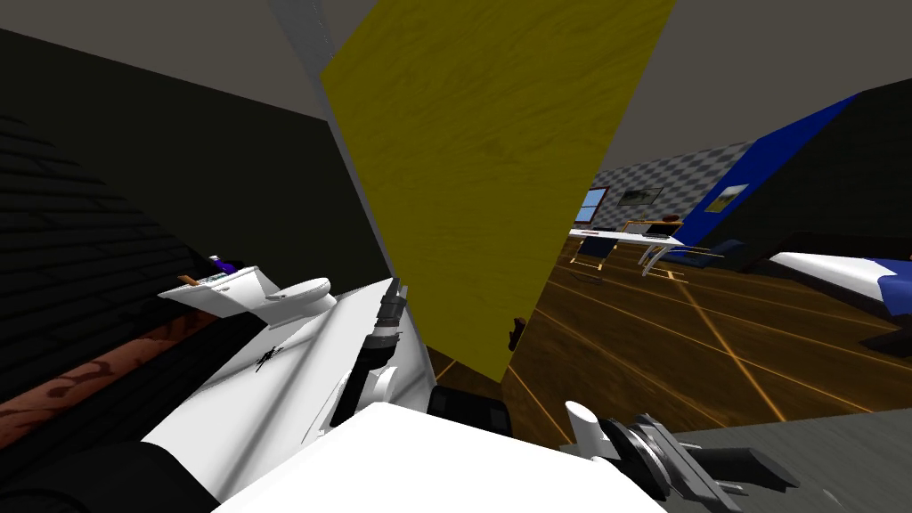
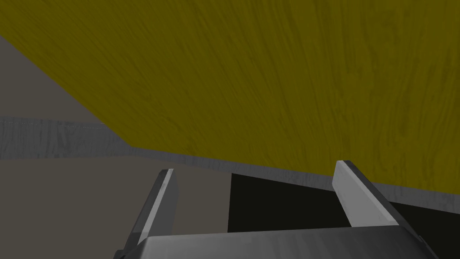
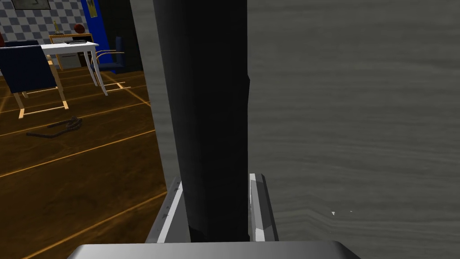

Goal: Push the door open

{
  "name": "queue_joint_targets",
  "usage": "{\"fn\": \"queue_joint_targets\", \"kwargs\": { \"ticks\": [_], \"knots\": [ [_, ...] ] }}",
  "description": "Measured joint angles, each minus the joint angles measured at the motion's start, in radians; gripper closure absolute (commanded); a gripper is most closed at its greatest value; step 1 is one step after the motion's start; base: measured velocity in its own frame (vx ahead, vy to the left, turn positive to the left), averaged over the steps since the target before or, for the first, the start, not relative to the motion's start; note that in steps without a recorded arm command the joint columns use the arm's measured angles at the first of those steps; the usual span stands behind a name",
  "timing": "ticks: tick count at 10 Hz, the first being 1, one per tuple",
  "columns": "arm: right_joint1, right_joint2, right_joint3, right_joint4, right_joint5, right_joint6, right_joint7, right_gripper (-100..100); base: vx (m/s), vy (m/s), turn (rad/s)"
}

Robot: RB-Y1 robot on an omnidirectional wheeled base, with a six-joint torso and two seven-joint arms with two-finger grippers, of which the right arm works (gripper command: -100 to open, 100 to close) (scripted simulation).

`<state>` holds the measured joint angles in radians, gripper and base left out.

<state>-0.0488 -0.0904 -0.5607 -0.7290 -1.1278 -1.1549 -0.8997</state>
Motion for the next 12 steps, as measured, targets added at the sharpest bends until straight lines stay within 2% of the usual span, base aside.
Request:
{"fn": "queue_joint_targets", "kwargs": {
  "ticks": [1, 3, 5, 8, 9, 10, 11, 12],
  "knots": [
    [0.006, 0.01, -0.016, -0.024, -0.003, 0.0, 0.015, 100, -0.007, -0.078, 0.012],
    [-0.014, 0.004, -0.031, 0.004, -0.002, -0.019, 0.011, 100, -0.005, -0.074, 0.058],
    [-0.023, 0.013, -0.058, 0.005, -0.004, -0.033, 0.02, 100, -0.001, -0.092, 0.055],
    [-0.062, 0.003, -0.104, 0.058, -0.008, -0.065, 0.019, 100, -0.005, -0.108, 0.058],
    [-0.067, 0.011, -0.119, 0.051, -0.009, -0.076, 0.027, 100, -0.003, -0.093, 0.063],
    [-0.076, 0.005, -0.134, 0.066, -0.012, -0.083, 0.027, 100, 0.002, -0.101, 0.049],
    [-0.097, -0.01, -0.148, 0.116, -0.01, -0.101, 0.009, 100, 0.005, -0.072, 0.033],
    [-0.089, 0.0, -0.155, 0.093, -0.011, -0.102, 0.015, 100, -0.004, -0.079, 0.066]
  ]
}}
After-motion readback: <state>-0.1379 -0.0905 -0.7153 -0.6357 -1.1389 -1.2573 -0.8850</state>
